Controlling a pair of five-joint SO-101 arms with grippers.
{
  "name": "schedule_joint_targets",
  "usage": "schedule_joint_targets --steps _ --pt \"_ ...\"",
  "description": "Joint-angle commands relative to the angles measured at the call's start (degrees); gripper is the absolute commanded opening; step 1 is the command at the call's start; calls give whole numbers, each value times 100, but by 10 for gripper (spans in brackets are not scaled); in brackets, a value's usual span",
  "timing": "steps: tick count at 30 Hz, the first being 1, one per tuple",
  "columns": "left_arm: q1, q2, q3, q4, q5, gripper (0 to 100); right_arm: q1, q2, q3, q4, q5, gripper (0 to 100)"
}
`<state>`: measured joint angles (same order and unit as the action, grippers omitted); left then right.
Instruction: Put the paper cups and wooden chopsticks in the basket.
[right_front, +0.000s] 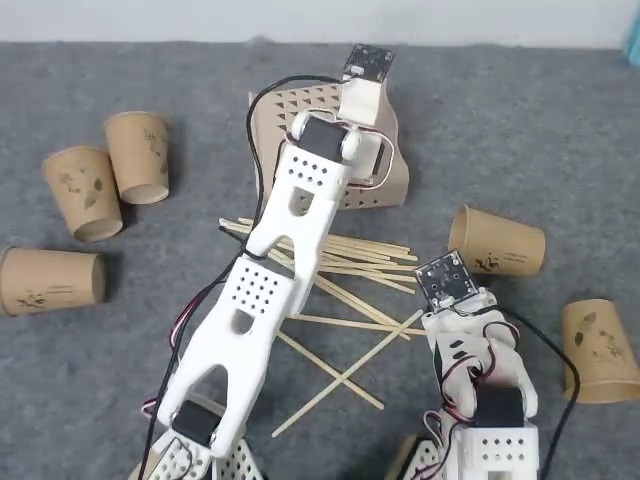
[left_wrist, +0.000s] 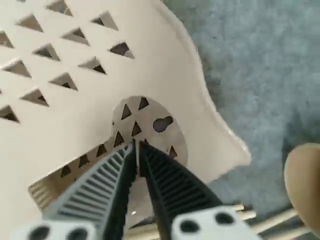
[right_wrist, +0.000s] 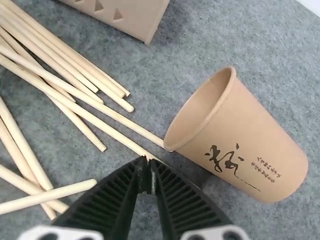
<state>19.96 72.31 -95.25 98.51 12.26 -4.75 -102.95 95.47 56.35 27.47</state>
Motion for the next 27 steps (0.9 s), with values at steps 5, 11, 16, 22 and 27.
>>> schedule_joint_targets --steps 5,11,16,22,27 --pt "193 -1002 822 255 -88 12 -4 -92 97 -101 70 9" --pt "360 -2136 2862 237 -97 12 -4 -92 97 -101 70 9" --pt "360 -3429 4215 220 -105 12 -4 -92 97 -101 70 9" --pt "141 -4633 4629 220 -105 12 -4 -92 97 -101 70 9" --pt "-246 -5723 4743 220 -114 12 -4 -92 97 -84 70 9"
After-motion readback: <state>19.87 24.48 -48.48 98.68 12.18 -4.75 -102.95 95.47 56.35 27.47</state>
